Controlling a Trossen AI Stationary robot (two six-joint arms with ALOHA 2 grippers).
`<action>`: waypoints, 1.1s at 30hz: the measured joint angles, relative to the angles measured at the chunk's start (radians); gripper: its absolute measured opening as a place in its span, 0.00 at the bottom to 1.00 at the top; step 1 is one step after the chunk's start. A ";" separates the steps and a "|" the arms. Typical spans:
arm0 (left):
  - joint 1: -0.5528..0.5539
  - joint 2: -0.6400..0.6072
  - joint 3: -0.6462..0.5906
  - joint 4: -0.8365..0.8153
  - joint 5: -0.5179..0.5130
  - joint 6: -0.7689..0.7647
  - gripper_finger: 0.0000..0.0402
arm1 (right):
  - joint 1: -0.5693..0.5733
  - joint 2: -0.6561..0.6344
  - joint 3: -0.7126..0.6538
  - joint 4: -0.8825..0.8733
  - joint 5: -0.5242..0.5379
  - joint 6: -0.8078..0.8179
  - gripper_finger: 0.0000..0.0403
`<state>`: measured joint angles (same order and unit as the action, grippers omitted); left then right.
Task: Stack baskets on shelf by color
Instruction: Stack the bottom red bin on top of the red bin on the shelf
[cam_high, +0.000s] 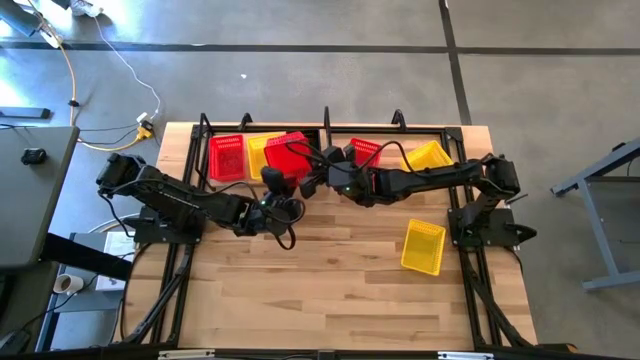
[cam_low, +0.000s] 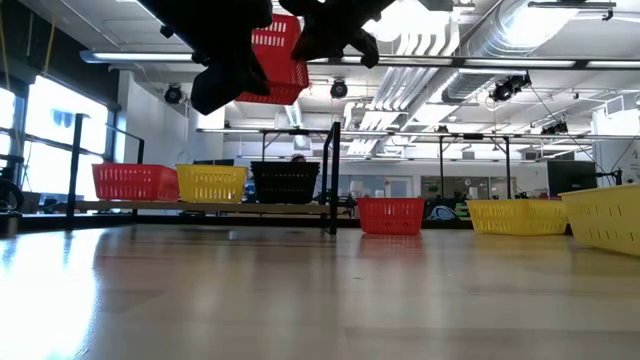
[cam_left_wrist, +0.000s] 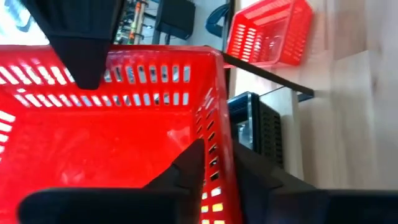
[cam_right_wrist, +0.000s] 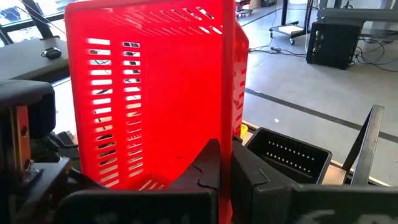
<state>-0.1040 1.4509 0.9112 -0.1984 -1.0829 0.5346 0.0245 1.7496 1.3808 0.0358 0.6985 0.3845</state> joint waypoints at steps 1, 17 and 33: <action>0.000 0.000 0.000 0.000 0.014 -0.003 0.11 | 0.000 0.000 0.000 -0.001 -0.001 -0.001 0.00; -0.010 -0.003 0.000 -0.021 0.063 -0.020 0.01 | 0.003 0.000 0.000 -0.009 -0.025 -0.106 0.13; -0.009 -0.133 0.000 -0.296 0.161 -0.232 0.00 | 0.004 -0.099 0.000 -0.031 -0.176 -0.155 0.44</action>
<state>-0.1134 1.3183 0.9112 -0.4943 -0.9219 0.3025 0.0284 1.6509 1.3808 0.0046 0.5223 0.2293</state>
